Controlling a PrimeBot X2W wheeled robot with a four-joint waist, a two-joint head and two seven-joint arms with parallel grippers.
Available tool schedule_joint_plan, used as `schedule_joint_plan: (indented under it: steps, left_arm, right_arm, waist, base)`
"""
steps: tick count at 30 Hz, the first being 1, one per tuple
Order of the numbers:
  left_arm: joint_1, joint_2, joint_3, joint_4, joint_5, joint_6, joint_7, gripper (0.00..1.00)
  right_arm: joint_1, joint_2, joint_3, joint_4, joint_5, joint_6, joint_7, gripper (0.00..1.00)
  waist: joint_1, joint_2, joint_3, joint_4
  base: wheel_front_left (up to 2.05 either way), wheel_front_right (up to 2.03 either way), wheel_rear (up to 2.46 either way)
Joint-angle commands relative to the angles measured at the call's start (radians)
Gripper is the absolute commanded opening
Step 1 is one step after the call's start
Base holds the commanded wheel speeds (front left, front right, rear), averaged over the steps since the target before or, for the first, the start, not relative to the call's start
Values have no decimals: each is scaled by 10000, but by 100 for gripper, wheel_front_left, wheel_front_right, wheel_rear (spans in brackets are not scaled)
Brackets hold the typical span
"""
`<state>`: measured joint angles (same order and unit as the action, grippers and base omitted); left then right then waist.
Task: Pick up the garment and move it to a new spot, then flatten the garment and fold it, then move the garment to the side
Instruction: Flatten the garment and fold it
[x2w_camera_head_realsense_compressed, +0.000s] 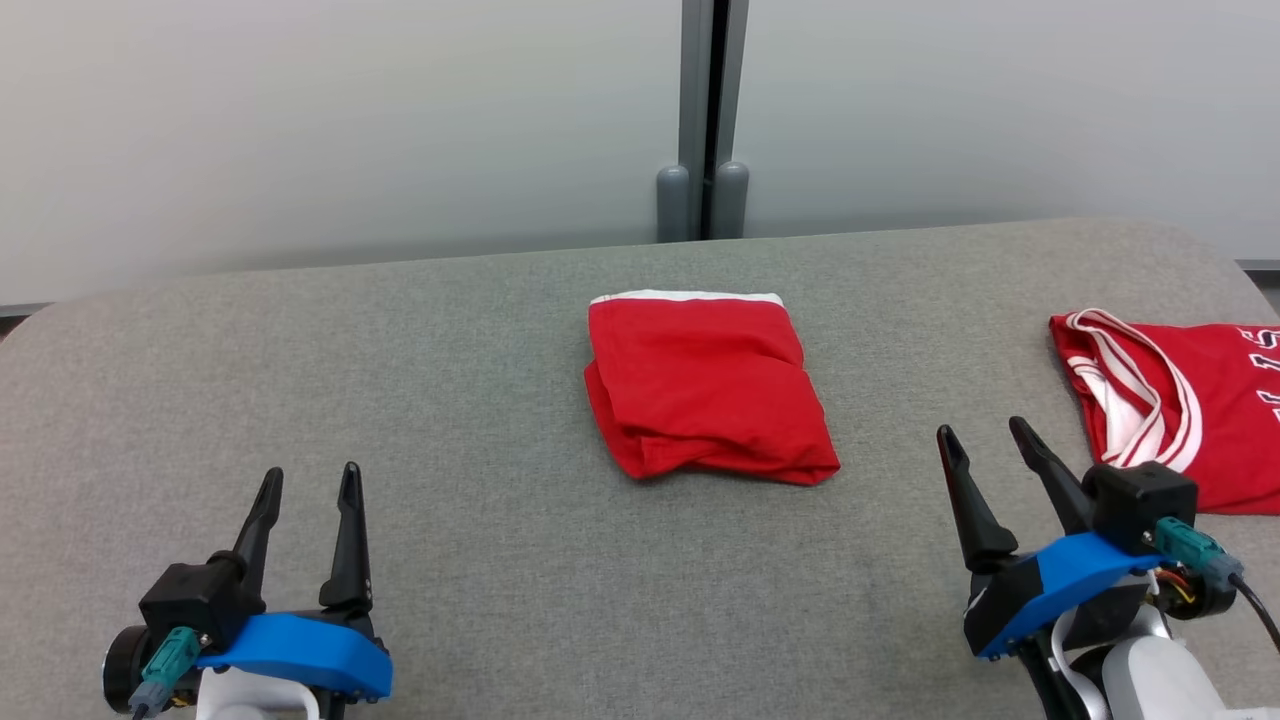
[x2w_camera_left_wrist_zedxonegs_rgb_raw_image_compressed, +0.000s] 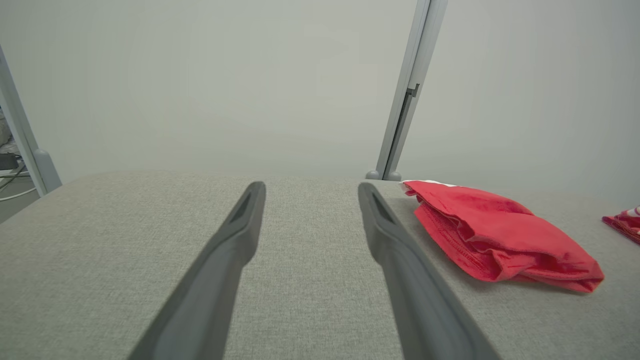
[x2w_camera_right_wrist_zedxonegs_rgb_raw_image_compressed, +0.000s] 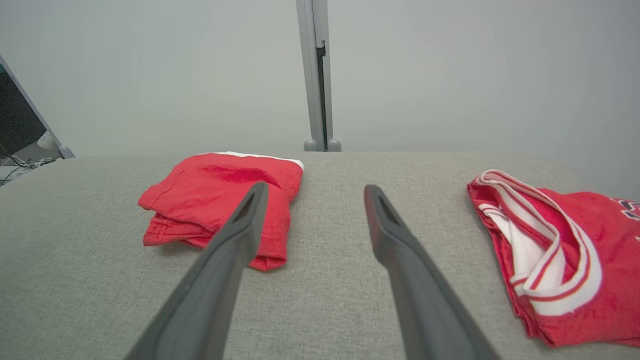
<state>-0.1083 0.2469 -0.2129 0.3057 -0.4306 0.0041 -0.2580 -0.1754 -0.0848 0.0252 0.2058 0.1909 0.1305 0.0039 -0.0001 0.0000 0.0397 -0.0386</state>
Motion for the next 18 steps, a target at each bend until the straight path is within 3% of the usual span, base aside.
schedule_joint_plan:
  steps: [1, 18]
  left_arm:
    - [107, 67, -17, -4, -16, 98, 39, 100]
    - [509, 115, 82, -339, -150, 467, 71, 100]
  right_arm:
    - [272, 67, -109, -35, -177, 6, -84, 100]
    - [349, 262, -189, 124, -365, 6, -342, 100]
  waist:
    - [1, 0, -121, -148]
    - [1, 0, -59, -443]
  base:
    - [0, 0, 0]
    - [0, 0, 0]
